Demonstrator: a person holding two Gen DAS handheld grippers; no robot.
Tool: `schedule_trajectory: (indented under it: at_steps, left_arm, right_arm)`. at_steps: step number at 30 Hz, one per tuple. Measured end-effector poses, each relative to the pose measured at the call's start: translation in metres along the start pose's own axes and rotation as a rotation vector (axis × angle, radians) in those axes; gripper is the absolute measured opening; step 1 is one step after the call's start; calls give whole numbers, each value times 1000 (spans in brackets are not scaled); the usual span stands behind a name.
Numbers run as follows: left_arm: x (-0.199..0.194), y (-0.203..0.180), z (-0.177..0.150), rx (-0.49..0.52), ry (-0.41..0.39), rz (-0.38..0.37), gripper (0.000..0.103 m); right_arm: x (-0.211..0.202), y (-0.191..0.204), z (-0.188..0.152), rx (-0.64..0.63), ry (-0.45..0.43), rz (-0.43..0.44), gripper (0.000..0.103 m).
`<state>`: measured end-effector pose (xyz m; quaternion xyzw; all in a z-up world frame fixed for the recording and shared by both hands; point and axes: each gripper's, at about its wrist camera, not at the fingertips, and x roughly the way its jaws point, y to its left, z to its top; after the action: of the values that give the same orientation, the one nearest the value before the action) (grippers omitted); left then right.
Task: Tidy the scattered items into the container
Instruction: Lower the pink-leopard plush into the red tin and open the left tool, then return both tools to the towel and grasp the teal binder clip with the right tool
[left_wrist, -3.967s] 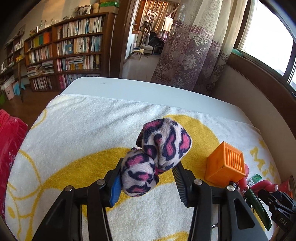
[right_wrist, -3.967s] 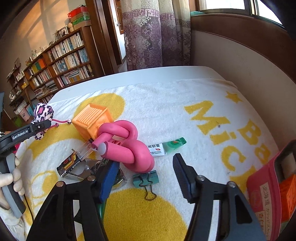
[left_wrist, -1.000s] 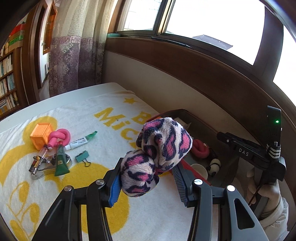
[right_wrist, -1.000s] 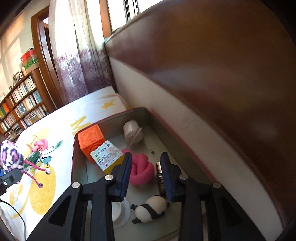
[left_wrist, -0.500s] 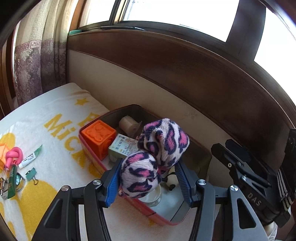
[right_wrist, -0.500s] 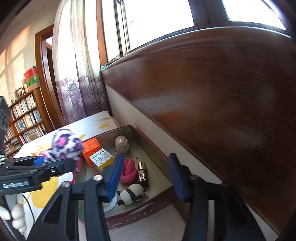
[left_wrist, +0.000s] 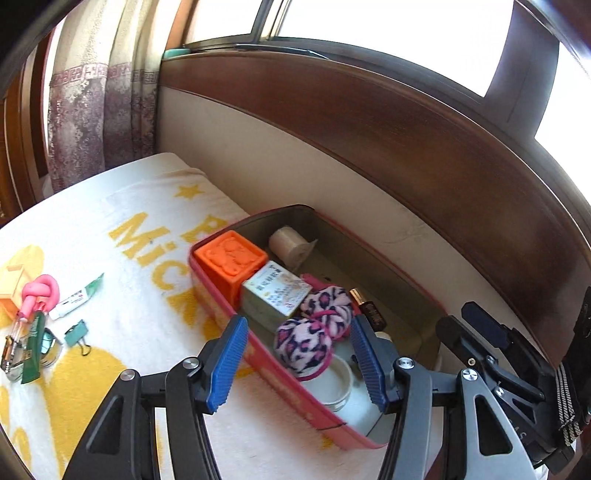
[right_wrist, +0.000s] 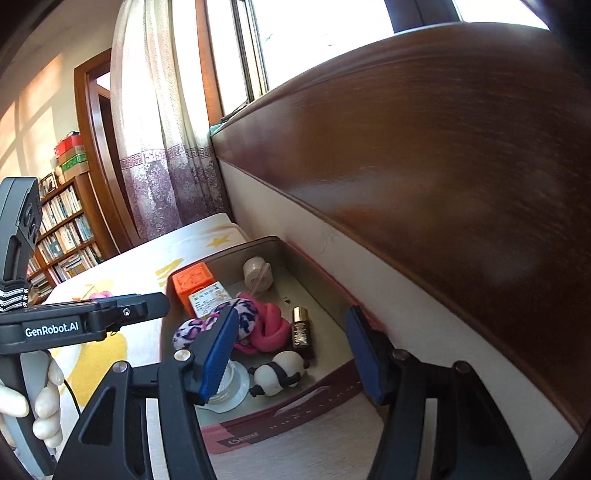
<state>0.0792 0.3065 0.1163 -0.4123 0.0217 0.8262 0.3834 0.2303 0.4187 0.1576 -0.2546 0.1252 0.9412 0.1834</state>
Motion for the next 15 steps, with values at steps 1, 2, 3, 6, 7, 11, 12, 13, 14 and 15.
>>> schedule_trajectory:
  at_steps: [1,2,3,6,7,11,12,13,14,15]
  left_arm:
    - [-2,4,-1,-4,-1,4,59]
    - [-3,8,-1,-9,-1,8,59]
    - [-6,12,-3,-16,-2,12,59]
    - [-13,25,-8,-37,-6,32,59]
    - [-15,30,-9,-44,-8,41,59]
    - [-27,54,-14,-90,-26,72,60]
    - [-31,62,-16,-105,-33,81,60]
    - [-36,70,-17,-120,-40,91,60]
    - [-40,79,-19,-135,-48,103,60]
    - [-45,89,-22,-152,-55,118,60]
  right_arm:
    - [0,4,0,-5,0,7,64]
    - [0,8,-1,-10,0,15,64]
    - [1,12,-1,-15,2,24,67]
    - [1,26,-2,-34,3,52,76]
    - [1,31,-2,-42,2,61,77]
    - [2,54,-3,-82,5,100,78]
    - [3,60,-3,-90,9,109,78]
    - [5,66,-4,-98,14,119,78]
    - [7,72,-5,-106,20,129,78]
    - [9,79,-5,-116,26,139,78]
